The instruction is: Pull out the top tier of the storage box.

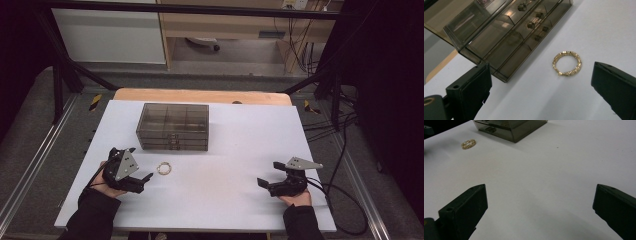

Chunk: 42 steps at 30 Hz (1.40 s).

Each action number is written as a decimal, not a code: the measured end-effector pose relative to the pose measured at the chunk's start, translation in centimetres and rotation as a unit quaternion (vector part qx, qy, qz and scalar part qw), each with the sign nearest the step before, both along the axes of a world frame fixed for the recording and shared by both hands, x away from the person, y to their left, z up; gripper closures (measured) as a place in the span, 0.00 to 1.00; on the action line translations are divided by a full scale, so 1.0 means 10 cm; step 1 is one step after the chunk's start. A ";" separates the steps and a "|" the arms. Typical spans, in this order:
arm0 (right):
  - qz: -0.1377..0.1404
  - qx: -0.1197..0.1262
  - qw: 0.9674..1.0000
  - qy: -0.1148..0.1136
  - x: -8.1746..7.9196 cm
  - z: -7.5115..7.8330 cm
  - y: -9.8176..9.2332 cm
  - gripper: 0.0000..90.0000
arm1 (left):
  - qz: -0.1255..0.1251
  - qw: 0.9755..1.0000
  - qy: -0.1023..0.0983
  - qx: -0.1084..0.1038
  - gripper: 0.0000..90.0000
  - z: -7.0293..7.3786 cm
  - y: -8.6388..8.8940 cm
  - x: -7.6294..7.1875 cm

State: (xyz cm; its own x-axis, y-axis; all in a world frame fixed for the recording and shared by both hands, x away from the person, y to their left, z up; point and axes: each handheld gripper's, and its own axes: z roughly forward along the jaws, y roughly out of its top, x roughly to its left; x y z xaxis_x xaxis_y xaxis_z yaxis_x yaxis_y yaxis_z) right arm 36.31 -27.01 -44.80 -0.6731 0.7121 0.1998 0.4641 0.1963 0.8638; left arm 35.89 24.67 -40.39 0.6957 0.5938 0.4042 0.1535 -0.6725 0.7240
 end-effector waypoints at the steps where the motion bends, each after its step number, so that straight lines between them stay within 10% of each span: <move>1: 0.000 0.000 1.000 0.000 0.00 0.00 0.00 0.01 | -0.002 1.000 -0.005 0.012 0.03 0.00 -0.04 0.01; 16: -0.001 -0.002 1.000 0.000 0.00 0.00 0.00 0.01 | -0.017 0.994 -0.054 0.090 0.05 0.00 -0.27 0.03; 42: -0.001 -0.005 1.000 0.000 0.00 0.00 0.00 0.01 | -0.028 0.971 -0.141 0.192 0.15 -0.08 -0.58 0.13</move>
